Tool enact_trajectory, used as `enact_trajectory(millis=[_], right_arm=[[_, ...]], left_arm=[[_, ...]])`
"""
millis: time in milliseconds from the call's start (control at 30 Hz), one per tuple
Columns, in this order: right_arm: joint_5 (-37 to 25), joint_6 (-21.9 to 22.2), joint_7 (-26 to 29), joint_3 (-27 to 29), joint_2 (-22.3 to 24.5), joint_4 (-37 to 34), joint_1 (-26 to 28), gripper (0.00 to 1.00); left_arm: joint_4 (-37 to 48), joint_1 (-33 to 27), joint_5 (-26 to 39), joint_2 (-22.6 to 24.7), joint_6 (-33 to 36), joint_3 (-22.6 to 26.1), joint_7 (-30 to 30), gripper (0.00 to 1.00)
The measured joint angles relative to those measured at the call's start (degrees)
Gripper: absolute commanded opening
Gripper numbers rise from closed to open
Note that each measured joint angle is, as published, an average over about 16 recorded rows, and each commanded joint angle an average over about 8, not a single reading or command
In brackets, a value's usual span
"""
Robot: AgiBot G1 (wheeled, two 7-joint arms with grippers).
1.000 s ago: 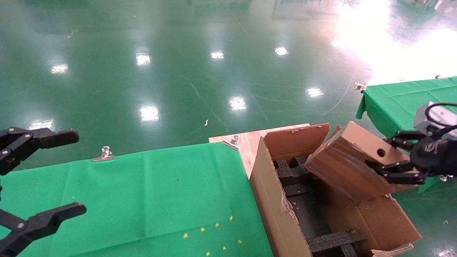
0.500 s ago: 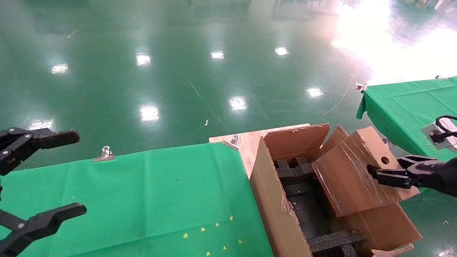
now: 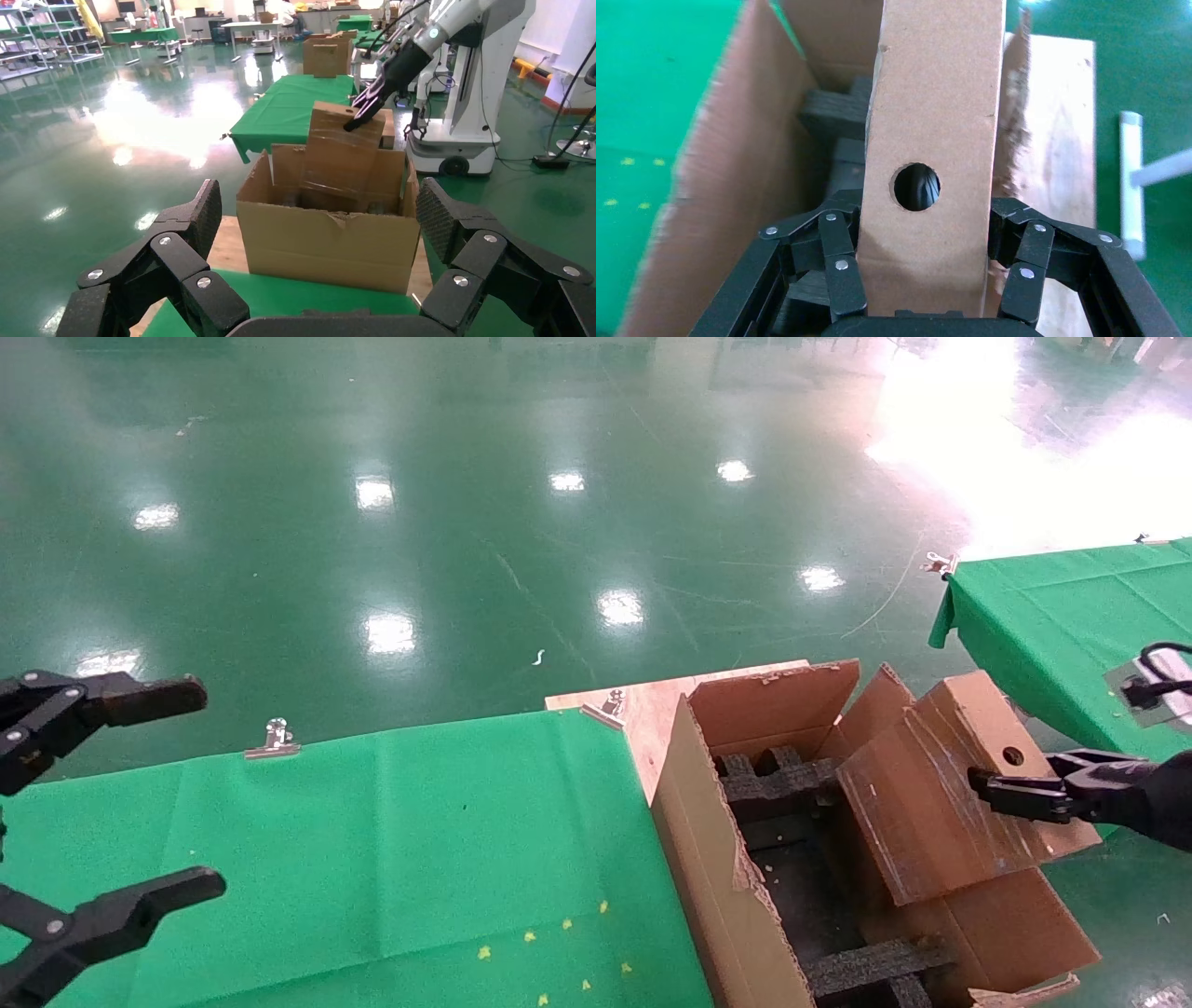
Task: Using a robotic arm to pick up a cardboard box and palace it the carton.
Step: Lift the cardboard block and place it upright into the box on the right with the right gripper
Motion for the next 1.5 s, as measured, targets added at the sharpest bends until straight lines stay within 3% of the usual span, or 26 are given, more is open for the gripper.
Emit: enact_trajectory(millis=[567,1000,1500], right_arm=[[-2.2,11.5,5.0,-5.6,-2.8,1.9,-5.5,0.0],[3.0,17.7,2.6,-8.9,-8.1,-2.5,-10.6,0.0],[8.4,21.3,0.1,-10.4,-16.3,-9.7,-16.4,0.0]], left_arm=[[0.0,0.0,0.0,0.0,0.0,0.0,0.0,1.0],[0.0,0.0,0.0,0.0,0.0,0.0,0.0,1.0],[0.0,0.0,0.0,0.0,0.0,0.0,0.0,1.0]])
